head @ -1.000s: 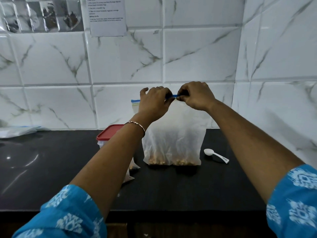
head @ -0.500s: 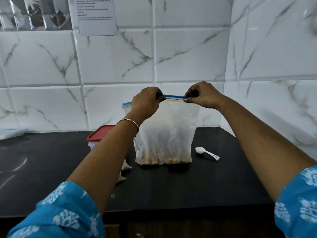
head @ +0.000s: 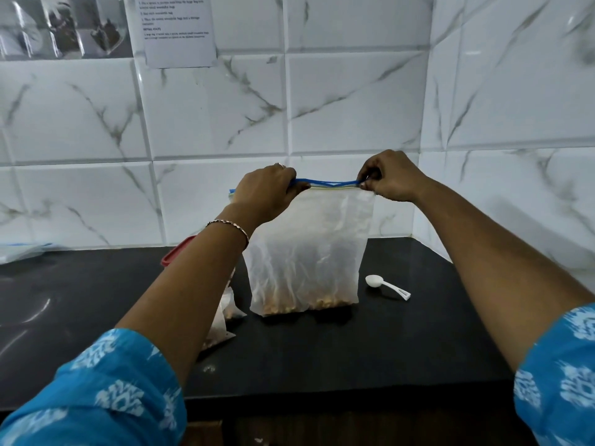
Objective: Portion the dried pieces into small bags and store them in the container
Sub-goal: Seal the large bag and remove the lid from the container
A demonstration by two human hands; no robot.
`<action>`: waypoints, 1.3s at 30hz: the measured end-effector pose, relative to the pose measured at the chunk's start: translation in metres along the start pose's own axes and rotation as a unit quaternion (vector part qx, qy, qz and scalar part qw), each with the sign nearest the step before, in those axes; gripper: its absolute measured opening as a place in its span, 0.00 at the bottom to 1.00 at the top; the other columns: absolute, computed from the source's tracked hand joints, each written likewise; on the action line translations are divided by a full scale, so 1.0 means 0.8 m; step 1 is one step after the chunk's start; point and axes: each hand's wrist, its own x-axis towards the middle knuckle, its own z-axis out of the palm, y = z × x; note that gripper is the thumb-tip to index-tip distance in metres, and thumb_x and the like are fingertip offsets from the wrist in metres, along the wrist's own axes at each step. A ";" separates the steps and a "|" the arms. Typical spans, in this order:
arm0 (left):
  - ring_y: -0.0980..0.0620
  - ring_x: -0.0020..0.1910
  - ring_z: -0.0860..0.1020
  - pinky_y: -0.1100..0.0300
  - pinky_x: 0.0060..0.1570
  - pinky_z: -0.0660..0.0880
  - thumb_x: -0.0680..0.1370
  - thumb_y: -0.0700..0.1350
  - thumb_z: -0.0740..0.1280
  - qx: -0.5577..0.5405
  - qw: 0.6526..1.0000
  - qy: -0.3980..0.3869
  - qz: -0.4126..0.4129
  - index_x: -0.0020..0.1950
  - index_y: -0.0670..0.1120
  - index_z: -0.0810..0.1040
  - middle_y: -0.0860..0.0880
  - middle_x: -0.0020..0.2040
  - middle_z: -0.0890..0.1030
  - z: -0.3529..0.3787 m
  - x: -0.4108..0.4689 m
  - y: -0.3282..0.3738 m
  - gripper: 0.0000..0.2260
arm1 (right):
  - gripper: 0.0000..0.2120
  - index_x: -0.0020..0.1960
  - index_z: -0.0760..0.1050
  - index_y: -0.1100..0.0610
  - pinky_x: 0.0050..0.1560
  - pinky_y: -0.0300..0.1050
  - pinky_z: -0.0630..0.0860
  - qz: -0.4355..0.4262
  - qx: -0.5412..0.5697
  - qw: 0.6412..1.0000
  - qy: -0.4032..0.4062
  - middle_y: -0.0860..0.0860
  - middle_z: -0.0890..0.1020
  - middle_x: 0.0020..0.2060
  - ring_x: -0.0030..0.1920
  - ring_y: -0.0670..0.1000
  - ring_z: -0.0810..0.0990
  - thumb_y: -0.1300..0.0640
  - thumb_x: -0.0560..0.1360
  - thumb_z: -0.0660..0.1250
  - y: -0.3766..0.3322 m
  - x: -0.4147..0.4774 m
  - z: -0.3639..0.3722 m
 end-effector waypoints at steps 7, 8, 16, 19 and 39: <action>0.47 0.39 0.71 0.55 0.37 0.64 0.81 0.59 0.56 -0.043 0.999 0.012 -0.017 0.45 0.46 0.73 0.49 0.39 0.73 0.001 -0.002 -0.004 0.18 | 0.06 0.49 0.83 0.57 0.41 0.33 0.73 0.000 0.027 0.999 -0.031 0.50 0.83 0.41 0.40 0.45 0.79 0.62 0.73 0.72 0.006 -0.003 -0.006; 0.47 0.40 0.71 0.56 0.37 0.64 0.81 0.59 0.57 -0.058 0.998 0.015 -0.019 0.46 0.46 0.75 0.49 0.40 0.74 0.002 -0.001 -0.004 0.18 | 0.06 0.50 0.82 0.56 0.44 0.36 0.74 0.002 0.026 0.999 -0.036 0.51 0.83 0.43 0.43 0.46 0.79 0.61 0.73 0.73 0.006 -0.003 -0.006; 0.48 0.41 0.72 0.56 0.37 0.65 0.81 0.58 0.60 -0.104 0.994 0.028 -0.007 0.47 0.47 0.76 0.49 0.40 0.77 0.005 0.004 0.001 0.16 | 0.11 0.51 0.82 0.57 0.50 0.42 0.75 -0.025 0.048 0.998 -0.038 0.50 0.82 0.45 0.47 0.49 0.79 0.51 0.73 0.73 -0.012 0.002 0.019; 0.49 0.41 0.72 0.56 0.38 0.66 0.80 0.58 0.61 -0.117 0.993 0.029 -0.008 0.50 0.46 0.77 0.49 0.40 0.76 0.006 0.005 -0.003 0.16 | 0.08 0.50 0.82 0.55 0.45 0.41 0.71 -0.029 0.027 0.999 -0.019 0.49 0.81 0.43 0.45 0.49 0.78 0.53 0.74 0.72 -0.021 0.008 0.025; 0.49 0.43 0.74 0.57 0.39 0.67 0.78 0.60 0.63 -0.161 0.986 -0.022 -0.036 0.51 0.48 0.78 0.52 0.42 0.76 0.002 0.011 -0.005 0.16 | 0.03 0.49 0.79 0.54 0.52 0.49 0.77 -0.025 0.031 0.999 -0.033 0.44 0.81 0.37 0.46 0.51 0.82 0.58 0.77 0.68 -0.015 0.005 0.017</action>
